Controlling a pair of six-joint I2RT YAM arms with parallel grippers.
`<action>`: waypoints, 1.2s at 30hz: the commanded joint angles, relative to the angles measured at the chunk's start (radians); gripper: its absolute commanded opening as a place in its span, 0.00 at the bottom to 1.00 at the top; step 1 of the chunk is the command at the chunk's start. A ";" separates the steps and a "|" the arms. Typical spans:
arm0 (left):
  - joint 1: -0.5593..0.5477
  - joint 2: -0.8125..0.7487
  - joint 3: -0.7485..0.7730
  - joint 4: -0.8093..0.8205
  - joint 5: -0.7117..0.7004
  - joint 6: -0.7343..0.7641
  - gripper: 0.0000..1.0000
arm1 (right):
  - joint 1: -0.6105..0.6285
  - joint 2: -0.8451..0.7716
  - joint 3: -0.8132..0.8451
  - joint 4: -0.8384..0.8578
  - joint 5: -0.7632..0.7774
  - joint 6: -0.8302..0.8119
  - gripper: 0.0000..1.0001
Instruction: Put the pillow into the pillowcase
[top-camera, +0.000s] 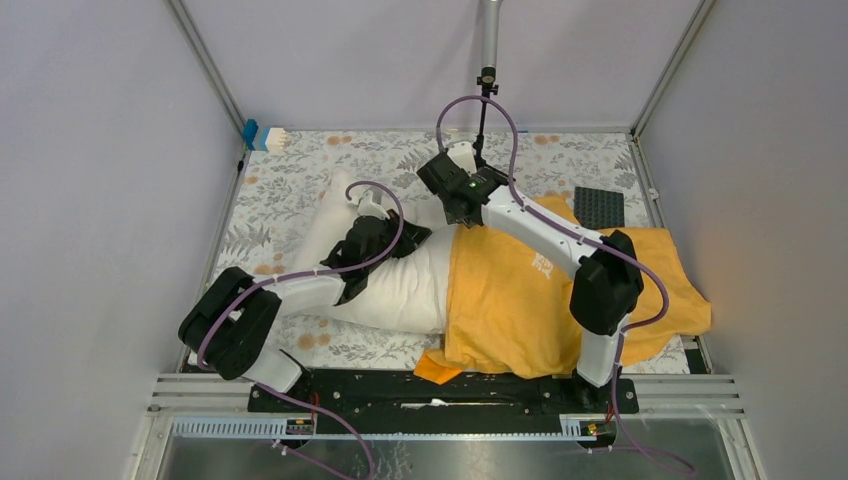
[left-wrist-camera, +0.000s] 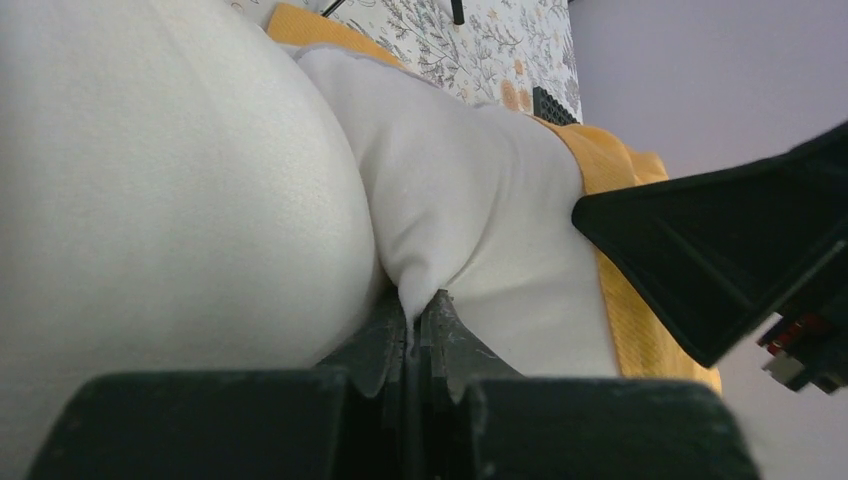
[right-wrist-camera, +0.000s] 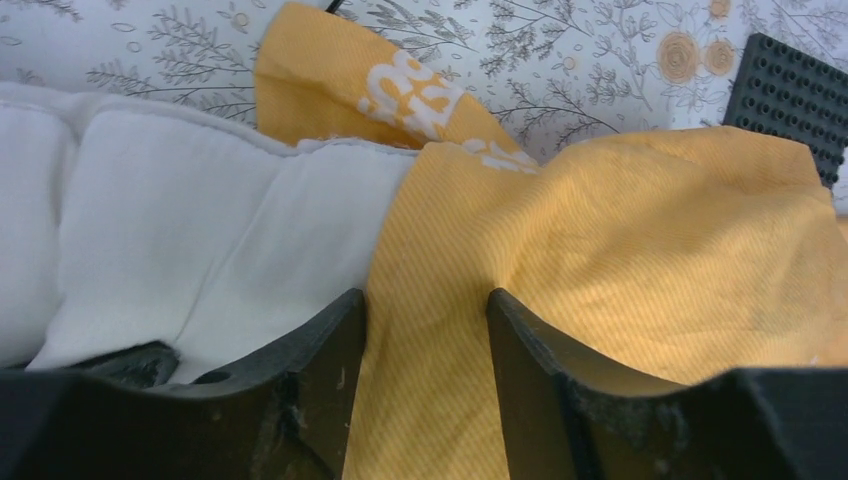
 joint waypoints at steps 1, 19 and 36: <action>-0.038 0.055 -0.090 -0.275 0.087 -0.002 0.00 | -0.019 0.031 0.071 -0.067 0.103 -0.025 0.50; -0.019 -0.034 -0.021 -0.278 0.110 0.079 0.00 | 0.148 0.270 0.643 -0.102 -0.308 0.054 0.00; 0.163 0.019 0.242 -0.397 0.299 0.051 0.00 | 0.125 -0.020 0.257 0.049 -0.181 -0.074 0.84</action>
